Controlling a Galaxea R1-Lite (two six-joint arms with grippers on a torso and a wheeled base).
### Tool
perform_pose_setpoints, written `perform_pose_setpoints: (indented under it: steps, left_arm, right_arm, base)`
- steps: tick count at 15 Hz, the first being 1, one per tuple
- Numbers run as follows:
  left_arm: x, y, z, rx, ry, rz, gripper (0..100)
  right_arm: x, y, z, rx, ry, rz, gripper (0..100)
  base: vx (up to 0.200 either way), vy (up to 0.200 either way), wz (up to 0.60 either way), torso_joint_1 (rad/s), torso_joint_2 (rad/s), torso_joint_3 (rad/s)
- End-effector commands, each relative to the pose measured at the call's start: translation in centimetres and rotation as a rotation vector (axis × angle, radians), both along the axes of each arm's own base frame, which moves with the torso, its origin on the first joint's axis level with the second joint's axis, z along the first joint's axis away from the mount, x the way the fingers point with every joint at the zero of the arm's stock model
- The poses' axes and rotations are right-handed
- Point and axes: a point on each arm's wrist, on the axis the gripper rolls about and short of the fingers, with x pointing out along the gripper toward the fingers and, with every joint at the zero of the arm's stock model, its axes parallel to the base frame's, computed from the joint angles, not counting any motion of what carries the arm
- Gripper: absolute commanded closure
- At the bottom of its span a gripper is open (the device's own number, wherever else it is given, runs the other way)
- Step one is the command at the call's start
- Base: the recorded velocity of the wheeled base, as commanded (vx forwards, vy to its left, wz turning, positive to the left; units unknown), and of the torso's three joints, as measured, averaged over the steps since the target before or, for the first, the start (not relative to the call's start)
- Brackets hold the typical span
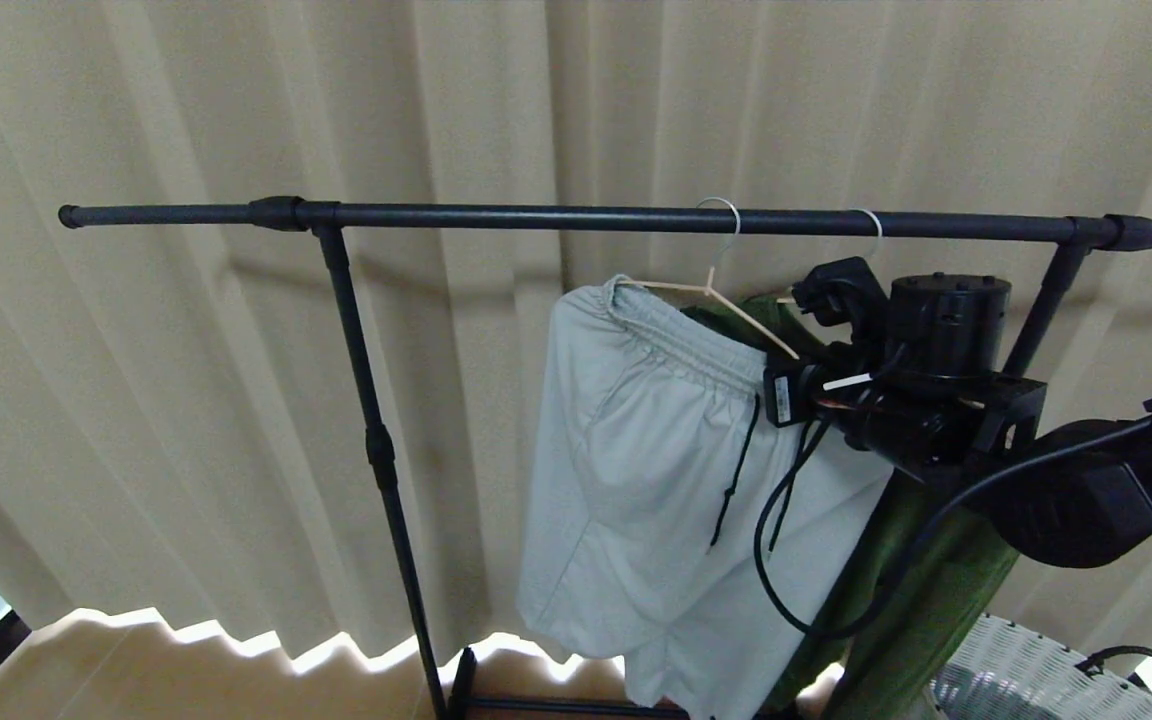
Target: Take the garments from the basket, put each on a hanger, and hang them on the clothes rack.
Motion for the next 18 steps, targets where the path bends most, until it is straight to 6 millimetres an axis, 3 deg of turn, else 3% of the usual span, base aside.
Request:
perform_pose_setpoints:
  steps: [1,5,6,18]
  left_arm:
    - [-0.7,0.0,-0.1,-0.006,-0.066,0.000,0]
    - [-0.7,0.0,-0.2,-0.005,-0.056,0.000,0]
    - [-0.7,0.0,-0.3,-0.005,-0.049,0.000,0]
    - [-0.5,0.1,-1.9,-0.007,0.106,0.006,0]
  right_arm:
    - [-0.3,0.2,-0.4,-0.005,0.014,0.008,100]
    - [-0.5,0.5,-0.4,-0.005,0.014,0.020,100]
    - [-0.5,0.5,-0.4,-0.003,0.014,0.020,0]
    - [-2.9,0.2,-0.5,0.137,-0.164,0.045,0]
  base:
    - [0.000,0.000,0.00,0.000,0.00,0.000]
    - [0.000,0.000,0.00,0.000,0.00,0.000]
    - [0.000,0.000,0.00,0.000,0.00,0.000]
    - [0.000,0.000,0.00,0.000,0.00,0.000]
